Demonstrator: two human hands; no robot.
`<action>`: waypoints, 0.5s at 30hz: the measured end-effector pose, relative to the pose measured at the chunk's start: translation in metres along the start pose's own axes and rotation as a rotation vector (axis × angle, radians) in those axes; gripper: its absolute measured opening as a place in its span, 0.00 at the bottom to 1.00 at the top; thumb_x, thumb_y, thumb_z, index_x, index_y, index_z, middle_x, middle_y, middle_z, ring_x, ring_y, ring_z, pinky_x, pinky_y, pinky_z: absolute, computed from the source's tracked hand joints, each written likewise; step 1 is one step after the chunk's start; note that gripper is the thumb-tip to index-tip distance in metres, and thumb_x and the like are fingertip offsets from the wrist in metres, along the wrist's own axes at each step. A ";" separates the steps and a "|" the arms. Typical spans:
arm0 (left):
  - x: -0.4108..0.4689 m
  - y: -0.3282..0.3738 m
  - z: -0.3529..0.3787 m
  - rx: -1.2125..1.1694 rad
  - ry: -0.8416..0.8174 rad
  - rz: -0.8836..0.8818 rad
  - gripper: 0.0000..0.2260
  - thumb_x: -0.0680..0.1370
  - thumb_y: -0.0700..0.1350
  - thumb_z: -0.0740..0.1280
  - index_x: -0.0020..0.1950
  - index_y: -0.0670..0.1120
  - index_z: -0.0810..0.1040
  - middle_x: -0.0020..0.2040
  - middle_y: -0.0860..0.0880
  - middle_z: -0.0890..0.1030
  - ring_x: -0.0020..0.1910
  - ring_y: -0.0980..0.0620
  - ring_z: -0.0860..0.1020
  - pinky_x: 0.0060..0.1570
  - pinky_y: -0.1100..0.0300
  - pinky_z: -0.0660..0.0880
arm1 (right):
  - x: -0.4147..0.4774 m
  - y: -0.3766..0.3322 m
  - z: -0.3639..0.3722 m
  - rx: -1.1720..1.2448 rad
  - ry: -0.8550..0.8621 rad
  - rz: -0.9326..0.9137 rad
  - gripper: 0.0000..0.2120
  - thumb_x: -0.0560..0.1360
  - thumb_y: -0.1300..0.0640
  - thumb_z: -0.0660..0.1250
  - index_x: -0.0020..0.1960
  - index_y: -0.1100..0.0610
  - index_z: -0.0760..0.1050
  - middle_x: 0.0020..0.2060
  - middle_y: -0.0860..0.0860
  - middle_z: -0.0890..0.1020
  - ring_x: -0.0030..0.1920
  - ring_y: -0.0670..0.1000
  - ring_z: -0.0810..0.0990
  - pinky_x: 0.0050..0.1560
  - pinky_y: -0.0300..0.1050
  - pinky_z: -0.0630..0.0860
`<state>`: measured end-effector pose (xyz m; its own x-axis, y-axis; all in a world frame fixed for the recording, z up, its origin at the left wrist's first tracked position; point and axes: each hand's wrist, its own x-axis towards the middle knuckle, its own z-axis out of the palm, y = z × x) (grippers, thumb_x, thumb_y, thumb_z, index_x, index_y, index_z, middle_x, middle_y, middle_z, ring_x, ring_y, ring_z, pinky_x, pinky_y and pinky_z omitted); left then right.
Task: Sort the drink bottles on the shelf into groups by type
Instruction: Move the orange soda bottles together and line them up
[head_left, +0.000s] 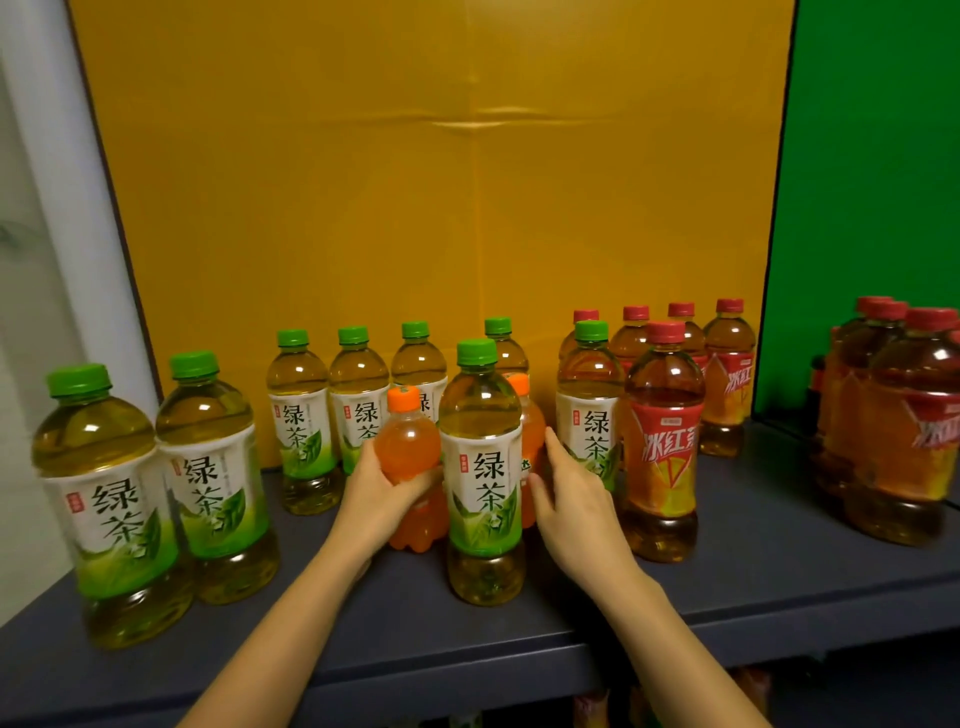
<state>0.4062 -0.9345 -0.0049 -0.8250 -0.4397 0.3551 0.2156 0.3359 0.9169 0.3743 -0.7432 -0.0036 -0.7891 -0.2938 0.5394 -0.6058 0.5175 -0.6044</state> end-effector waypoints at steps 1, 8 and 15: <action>-0.002 0.001 -0.002 0.002 0.000 0.003 0.41 0.53 0.60 0.74 0.64 0.51 0.67 0.56 0.51 0.77 0.55 0.51 0.76 0.54 0.54 0.74 | 0.003 0.002 0.003 0.024 -0.005 0.005 0.28 0.79 0.55 0.58 0.75 0.56 0.51 0.71 0.53 0.66 0.71 0.52 0.65 0.67 0.43 0.63; -0.016 0.001 -0.007 -0.034 0.073 0.038 0.25 0.66 0.44 0.76 0.57 0.54 0.67 0.49 0.58 0.75 0.51 0.52 0.75 0.53 0.53 0.72 | 0.024 0.012 0.018 0.273 -0.085 0.134 0.35 0.73 0.56 0.68 0.74 0.55 0.53 0.66 0.53 0.72 0.64 0.53 0.72 0.61 0.45 0.70; -0.041 0.006 -0.008 -0.072 0.141 0.120 0.21 0.68 0.39 0.73 0.49 0.60 0.67 0.48 0.57 0.75 0.47 0.60 0.74 0.43 0.63 0.71 | 0.016 0.016 0.026 0.176 -0.064 0.104 0.28 0.74 0.54 0.65 0.70 0.56 0.58 0.64 0.54 0.70 0.63 0.56 0.73 0.61 0.53 0.71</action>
<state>0.4461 -0.9212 -0.0123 -0.7107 -0.5145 0.4798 0.3489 0.3344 0.8755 0.3494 -0.7608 -0.0204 -0.8500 -0.2996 0.4333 -0.5243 0.4015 -0.7509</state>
